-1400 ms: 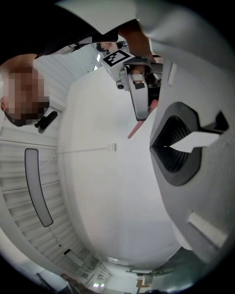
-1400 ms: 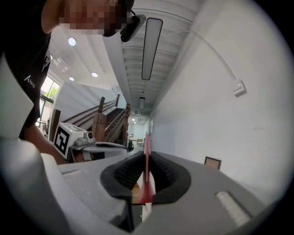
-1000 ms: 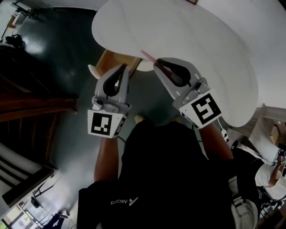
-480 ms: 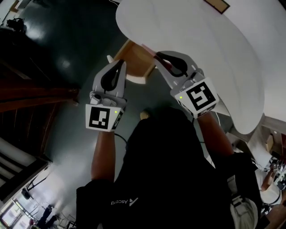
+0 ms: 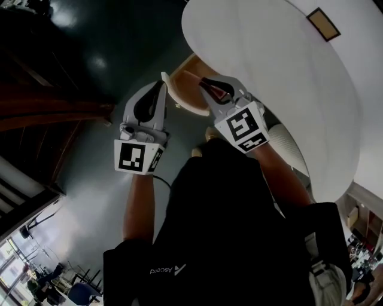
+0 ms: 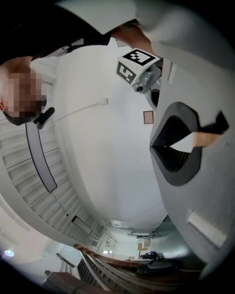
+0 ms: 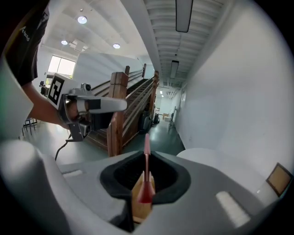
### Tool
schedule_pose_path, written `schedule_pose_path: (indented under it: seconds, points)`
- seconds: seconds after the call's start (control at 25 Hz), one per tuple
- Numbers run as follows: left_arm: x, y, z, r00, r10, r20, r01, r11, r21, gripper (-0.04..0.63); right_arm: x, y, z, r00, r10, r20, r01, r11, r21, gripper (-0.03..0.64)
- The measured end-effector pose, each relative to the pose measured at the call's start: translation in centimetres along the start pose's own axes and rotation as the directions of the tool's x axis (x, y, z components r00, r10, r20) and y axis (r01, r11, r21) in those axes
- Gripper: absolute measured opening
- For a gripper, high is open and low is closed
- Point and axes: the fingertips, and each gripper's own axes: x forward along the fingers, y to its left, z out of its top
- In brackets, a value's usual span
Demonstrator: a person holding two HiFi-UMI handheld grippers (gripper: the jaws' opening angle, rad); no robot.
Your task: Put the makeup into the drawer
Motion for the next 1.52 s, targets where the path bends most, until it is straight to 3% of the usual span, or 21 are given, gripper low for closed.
schedule_pose_path:
  seconds: [0.28,0.64,0.96,1.52]
  points:
    - [0.4,3.1,-1.9,0.997,0.068,-0.029,-0.068,0.998,0.001,0.009,5.5,0.5,-3.4,0.990,0.069,-0.123,-0.074,0.997,-0.034,0.051]
    - [0.4,5.7,-4.1,0.998,0.043,-0.049,-0.045,0.998,-0.035,0.009,11.1,1.6,-8.1,0.954,0.102,-0.280,-0.121,0.991,-0.049,0.051]
    - [0.3,7.8,-6.9,0.997,0.016,-0.075,-0.023,0.996,-0.082,0.009,15.5,1.5,-14.4,0.899,0.130,-0.419,-0.169,0.984,-0.058,0.051]
    - [-0.2,9.9,-10.5,0.990,0.046,-0.130,-0.062,0.991,-0.120,0.009,21.3,1.8,-23.2,0.790,0.196,-0.582,-0.278,0.959,-0.056,0.051]
